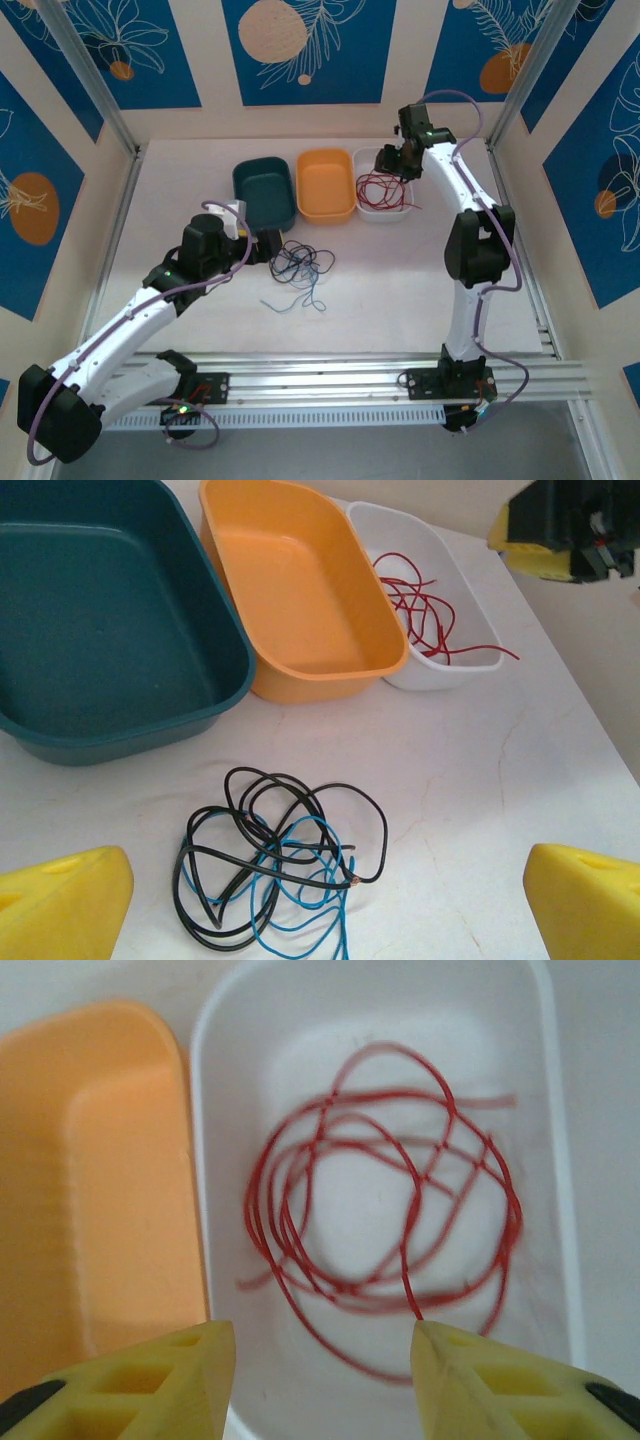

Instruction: Untangle the cables

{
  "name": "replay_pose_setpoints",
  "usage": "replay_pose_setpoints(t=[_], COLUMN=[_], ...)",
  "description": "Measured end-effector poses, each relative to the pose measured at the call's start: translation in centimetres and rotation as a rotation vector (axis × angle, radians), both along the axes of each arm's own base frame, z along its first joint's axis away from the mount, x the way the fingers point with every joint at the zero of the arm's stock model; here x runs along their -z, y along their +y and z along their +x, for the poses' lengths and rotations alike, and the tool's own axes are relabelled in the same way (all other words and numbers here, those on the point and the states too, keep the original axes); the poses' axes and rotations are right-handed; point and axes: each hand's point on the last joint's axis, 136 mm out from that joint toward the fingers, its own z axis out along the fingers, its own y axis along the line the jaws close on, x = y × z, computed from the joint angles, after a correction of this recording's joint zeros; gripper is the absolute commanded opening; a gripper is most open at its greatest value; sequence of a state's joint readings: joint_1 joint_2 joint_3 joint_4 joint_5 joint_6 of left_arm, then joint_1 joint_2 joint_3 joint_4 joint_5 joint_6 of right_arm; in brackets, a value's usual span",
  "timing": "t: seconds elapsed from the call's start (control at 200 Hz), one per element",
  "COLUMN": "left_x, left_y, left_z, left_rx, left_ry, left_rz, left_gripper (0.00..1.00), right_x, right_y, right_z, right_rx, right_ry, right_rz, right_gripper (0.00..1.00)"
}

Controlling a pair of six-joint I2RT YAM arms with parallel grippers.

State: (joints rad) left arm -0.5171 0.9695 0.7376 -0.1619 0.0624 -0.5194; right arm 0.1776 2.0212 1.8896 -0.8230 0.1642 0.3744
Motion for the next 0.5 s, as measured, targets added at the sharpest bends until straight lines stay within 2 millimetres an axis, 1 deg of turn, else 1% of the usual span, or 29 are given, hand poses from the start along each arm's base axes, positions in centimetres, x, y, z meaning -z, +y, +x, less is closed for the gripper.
replay_pose_setpoints(t=[0.12,0.215,0.355,0.495], left_x=[0.0,0.0,0.3,0.7], left_y=[0.0,-0.1,-0.3,-0.5], left_z=[0.0,0.1,0.2,0.1], left_rx=[-0.003,0.002,0.007,0.015], left_ry=[0.002,0.004,0.014,0.031], left_rz=[-0.005,-0.011,-0.018,-0.028], left_gripper=[1.0,1.0,1.0,1.0], right_x=[0.3,0.4,0.5,1.7], right_y=[-0.7,-1.5,-2.9,-5.6], right_z=[-3.6,-5.7,-7.3,-7.7], right_rx=[0.005,0.014,0.017,0.032], right_ry=[0.061,0.094,0.116,0.149], right_rz=[-0.026,-0.051,-0.063,-0.023], right_gripper=[0.46,0.46,0.46,0.46])
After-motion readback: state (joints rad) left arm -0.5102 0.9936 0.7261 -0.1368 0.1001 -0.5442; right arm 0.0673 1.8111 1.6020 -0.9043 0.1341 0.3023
